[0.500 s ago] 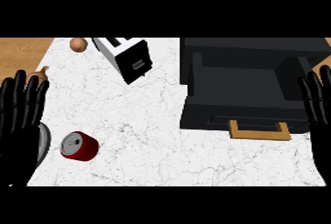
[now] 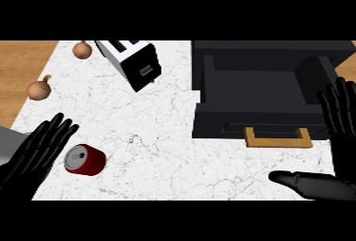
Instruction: Pick up the can, place it into the drawer and close the drawer
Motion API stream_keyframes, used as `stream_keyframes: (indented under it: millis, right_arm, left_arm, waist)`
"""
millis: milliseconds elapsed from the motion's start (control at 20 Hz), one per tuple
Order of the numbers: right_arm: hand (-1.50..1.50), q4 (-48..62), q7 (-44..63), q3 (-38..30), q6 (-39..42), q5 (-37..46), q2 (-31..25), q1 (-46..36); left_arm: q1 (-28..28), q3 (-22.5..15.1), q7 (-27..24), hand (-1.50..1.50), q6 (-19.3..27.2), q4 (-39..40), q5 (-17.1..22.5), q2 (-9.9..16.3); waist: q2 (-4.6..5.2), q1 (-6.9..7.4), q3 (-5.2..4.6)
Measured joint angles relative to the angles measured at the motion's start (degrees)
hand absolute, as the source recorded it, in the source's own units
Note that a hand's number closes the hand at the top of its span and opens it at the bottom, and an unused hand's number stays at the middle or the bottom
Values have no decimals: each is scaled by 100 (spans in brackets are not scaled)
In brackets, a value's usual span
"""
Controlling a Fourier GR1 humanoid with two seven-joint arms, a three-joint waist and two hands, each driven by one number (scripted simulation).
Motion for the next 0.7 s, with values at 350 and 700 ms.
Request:
stream_keyframes:
  millis: [350,700]
  right_arm:
    - [-150,-77,321,93,-45,85,135,503]
    - [-150,-163,248,-188,237,-188,56,809]
  left_arm:
    - [653,682,531,-150,-711,-241,941,593]
    - [858,1313,1034,-150,-990,-364,1658,643]
  waist:
    - [-9,-42,18]
    - [-9,-62,21]
